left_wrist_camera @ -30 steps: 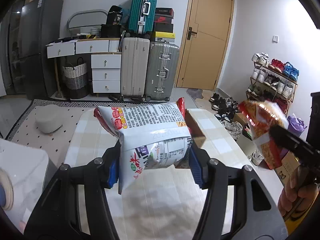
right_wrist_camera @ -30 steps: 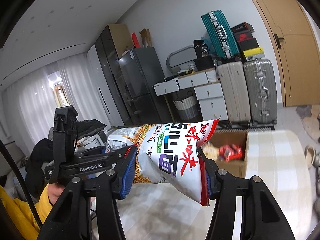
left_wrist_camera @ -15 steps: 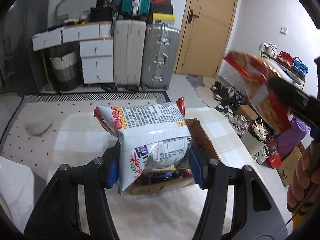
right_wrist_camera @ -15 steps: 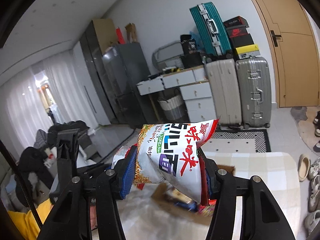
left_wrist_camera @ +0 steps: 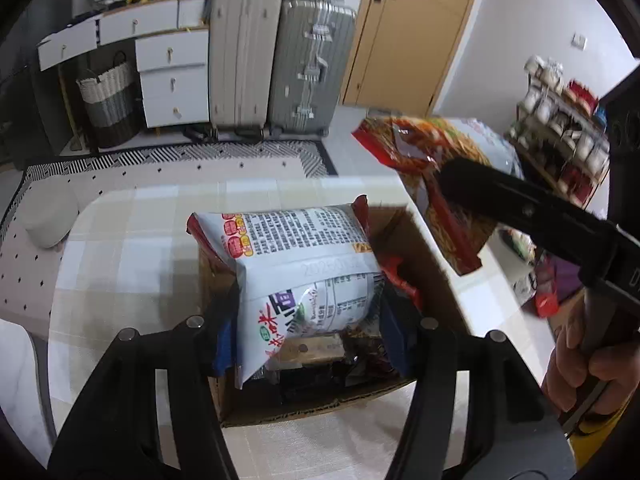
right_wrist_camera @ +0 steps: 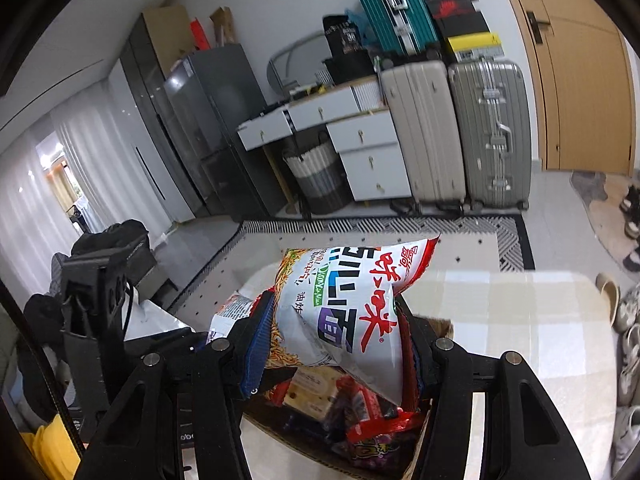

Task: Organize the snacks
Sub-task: 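Lower both noodle bags into the box, opening both tools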

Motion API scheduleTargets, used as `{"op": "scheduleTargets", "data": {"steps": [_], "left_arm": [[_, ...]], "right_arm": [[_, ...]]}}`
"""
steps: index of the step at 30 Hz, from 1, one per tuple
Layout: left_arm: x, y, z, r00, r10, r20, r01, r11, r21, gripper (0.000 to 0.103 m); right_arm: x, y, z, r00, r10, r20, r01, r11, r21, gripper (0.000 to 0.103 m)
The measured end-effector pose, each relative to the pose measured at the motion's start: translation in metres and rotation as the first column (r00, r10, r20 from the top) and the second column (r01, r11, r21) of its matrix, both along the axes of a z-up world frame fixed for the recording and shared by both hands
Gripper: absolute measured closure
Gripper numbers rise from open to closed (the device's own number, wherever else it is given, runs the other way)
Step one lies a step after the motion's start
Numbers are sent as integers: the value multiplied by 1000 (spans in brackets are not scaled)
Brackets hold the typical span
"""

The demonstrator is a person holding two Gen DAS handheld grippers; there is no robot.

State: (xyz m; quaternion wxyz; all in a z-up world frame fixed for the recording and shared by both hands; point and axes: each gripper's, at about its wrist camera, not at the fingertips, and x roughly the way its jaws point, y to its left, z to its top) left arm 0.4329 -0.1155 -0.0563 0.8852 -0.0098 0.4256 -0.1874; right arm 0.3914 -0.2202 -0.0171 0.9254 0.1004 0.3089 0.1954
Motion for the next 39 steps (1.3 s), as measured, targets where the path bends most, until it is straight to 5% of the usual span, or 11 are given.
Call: {"op": "scheduleTargets", "data": {"steps": [17,28,39], "left_arm": [[17,0,-38,997,-42,-61,43,999,14,41],[1,34,-17,1000,2,3,-2,1000,9,25],[-31,70,15,996,72,56,-74,997,22,24]], "right_arm": [[26,-7,-57,992,-42,-116,36,998,-56,48],[27,2,-64,991,-30,-128,20,997,-77,47],[26,9,-68,987,-46,-154,29,994,-110,47]]}}
